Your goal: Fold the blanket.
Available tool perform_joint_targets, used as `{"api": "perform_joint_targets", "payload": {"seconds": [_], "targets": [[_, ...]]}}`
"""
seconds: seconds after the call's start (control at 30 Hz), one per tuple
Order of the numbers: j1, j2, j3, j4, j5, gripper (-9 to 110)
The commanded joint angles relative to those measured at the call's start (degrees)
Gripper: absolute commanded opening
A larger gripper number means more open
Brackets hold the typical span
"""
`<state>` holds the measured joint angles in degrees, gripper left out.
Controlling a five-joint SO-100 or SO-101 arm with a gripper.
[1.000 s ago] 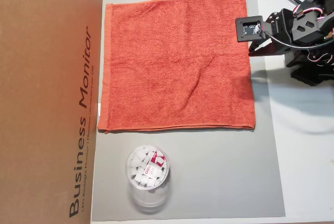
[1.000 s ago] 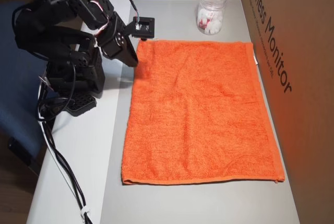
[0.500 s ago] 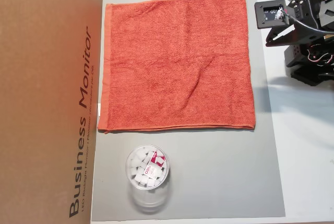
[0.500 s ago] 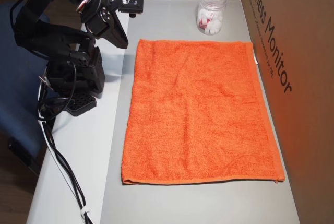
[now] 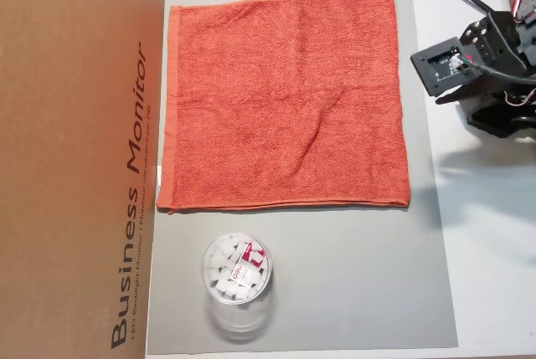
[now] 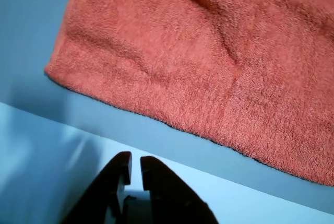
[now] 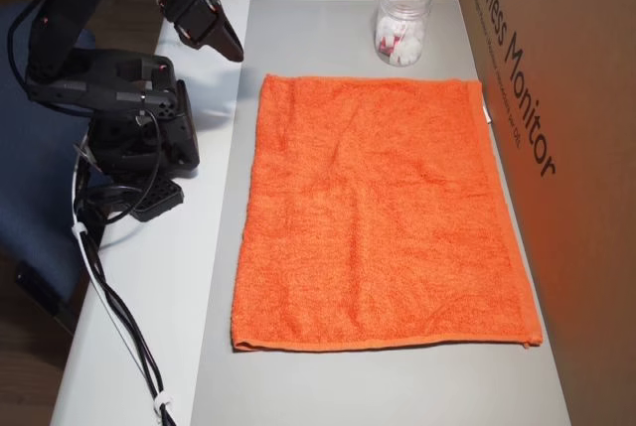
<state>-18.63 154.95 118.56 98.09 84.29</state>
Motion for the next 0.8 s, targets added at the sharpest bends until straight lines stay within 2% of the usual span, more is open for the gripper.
{"api": "perform_joint_targets", "payload": {"seconds": [0.0, 0.3, 0.63, 0.77], "targets": [[-4.39, -4.04, -4.57, -0.09, 0.35, 0], [-12.39, -11.95, -11.34, 0.0, -0.18, 0], [-14.59, -12.57, -11.78, 0.0, -1.14, 13], [-14.24, -12.66, -11.6, 0.09, -9.49, 22]]}}
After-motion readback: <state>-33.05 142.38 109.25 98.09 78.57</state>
